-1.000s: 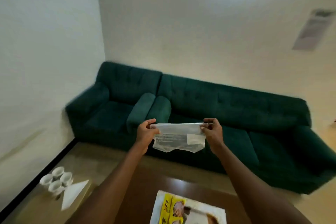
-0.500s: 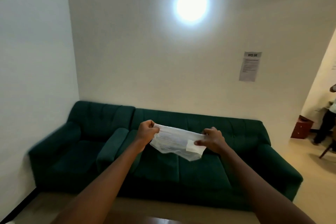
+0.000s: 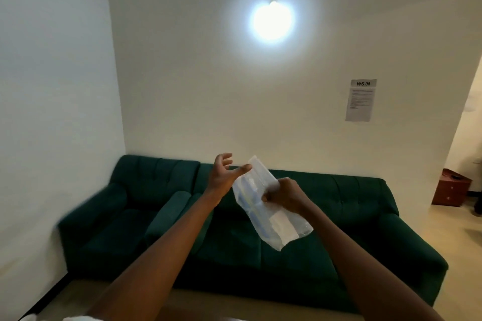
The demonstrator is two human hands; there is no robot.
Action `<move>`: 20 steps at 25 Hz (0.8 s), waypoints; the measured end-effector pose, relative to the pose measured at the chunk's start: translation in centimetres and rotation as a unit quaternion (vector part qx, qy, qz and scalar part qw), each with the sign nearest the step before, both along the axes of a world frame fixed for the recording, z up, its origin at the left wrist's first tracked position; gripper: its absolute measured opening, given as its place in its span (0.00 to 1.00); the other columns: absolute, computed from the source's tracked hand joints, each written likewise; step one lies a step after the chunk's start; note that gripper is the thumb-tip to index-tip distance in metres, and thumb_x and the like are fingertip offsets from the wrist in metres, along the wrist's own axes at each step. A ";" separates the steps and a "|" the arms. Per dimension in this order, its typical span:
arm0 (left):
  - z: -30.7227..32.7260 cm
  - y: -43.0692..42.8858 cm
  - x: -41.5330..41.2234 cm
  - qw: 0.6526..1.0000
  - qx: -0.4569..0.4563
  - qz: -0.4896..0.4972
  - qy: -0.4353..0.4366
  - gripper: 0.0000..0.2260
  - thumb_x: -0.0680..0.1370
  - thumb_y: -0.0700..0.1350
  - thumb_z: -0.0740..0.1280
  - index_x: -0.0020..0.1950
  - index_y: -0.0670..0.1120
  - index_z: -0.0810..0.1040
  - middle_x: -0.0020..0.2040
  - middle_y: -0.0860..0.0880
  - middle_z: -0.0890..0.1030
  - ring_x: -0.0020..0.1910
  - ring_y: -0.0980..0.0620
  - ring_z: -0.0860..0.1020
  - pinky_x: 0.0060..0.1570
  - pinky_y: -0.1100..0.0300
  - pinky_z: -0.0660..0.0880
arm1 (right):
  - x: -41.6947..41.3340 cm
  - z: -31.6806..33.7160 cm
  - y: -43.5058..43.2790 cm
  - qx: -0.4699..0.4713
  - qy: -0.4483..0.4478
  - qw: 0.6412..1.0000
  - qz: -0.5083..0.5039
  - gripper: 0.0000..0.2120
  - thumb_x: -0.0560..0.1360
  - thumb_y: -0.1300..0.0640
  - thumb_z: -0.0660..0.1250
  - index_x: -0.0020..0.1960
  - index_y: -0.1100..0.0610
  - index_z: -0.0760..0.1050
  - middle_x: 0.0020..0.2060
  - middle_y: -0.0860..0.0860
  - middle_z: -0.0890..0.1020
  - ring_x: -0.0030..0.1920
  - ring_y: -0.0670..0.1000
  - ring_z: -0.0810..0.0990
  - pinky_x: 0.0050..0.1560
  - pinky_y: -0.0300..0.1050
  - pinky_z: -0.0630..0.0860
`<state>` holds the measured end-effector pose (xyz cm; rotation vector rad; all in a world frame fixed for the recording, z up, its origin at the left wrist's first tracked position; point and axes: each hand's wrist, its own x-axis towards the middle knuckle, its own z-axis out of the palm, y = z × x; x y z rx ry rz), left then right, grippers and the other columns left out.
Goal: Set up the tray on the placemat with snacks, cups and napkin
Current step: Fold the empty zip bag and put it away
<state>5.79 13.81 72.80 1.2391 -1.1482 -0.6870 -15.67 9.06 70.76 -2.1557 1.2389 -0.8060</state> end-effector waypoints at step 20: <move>-4.6 4.2 7.5 0.947 0.120 -0.276 0.113 0.22 0.77 0.43 0.75 0.69 0.42 0.78 0.61 0.41 0.85 0.57 0.41 0.84 0.58 0.46 0.83 | 4.9 -2.3 4.3 0.241 -0.374 0.892 0.086 0.14 0.80 0.64 0.67 0.64 0.58 0.83 0.61 0.56 0.84 0.56 0.60 0.86 0.50 0.54 0.86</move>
